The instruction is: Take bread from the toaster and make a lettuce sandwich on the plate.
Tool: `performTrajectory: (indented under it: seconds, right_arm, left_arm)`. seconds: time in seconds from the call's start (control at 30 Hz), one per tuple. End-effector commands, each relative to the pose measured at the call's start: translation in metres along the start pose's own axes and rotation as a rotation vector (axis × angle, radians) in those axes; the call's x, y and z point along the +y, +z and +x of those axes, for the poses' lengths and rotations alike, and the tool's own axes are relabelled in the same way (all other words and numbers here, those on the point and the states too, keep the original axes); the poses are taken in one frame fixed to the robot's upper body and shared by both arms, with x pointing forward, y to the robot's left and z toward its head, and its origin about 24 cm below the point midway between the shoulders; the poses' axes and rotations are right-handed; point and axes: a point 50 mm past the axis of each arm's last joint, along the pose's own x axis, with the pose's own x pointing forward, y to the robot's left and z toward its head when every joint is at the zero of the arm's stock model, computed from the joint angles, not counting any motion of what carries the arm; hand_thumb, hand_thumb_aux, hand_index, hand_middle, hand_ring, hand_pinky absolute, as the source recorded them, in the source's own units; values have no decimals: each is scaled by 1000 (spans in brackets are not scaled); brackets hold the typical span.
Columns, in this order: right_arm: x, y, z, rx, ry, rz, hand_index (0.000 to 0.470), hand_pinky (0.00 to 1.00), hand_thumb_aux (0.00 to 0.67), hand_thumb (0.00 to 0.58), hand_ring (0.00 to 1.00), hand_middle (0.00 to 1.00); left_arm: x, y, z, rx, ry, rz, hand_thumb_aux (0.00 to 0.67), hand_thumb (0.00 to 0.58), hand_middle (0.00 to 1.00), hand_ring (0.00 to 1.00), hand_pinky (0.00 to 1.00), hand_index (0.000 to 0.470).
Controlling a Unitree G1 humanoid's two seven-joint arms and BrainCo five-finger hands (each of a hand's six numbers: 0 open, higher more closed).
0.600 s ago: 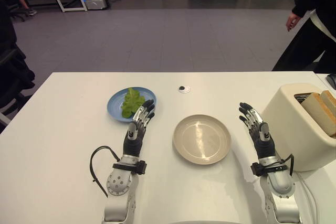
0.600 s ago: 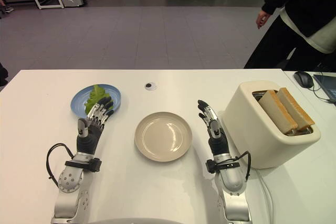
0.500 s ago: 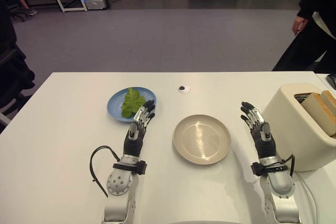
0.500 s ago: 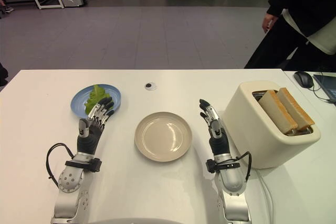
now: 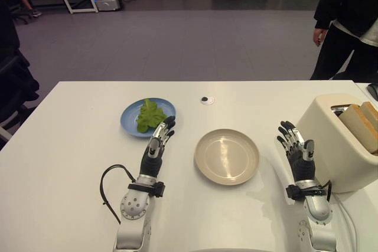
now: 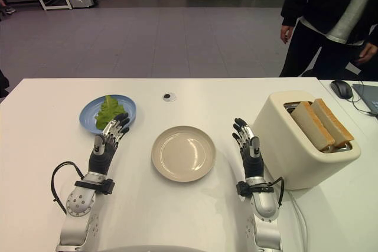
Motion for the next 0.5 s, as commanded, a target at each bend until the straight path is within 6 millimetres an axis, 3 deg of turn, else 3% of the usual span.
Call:
performTrajectory:
  seconds: [0.03,0.27,0.4,0.5]
  right_arm:
    - [7,34,8,-114,71,-178,0,0,0,0,0,0]
    - [-1,101,13,-250,35,-464,0,0,0,0,0,0]
    - [-35,149,15,-314,-133,-789,0,0,0,0,0,0]
    - [-63,165,13,-228,-193,-1058,0,0,0,0,0,0]
  left_arm:
    - [0,-3,-2,18,5,6,0,0,0,0,0,0]
    - [-2,-2,-2,12,6,7,0,0,0,0,0,0]
    - [-4,-3,-2,18,6,3,0,0,0,0,0,0]
    - [-6,-4,0,21,-2,-1,0,0,0,0,0,0]
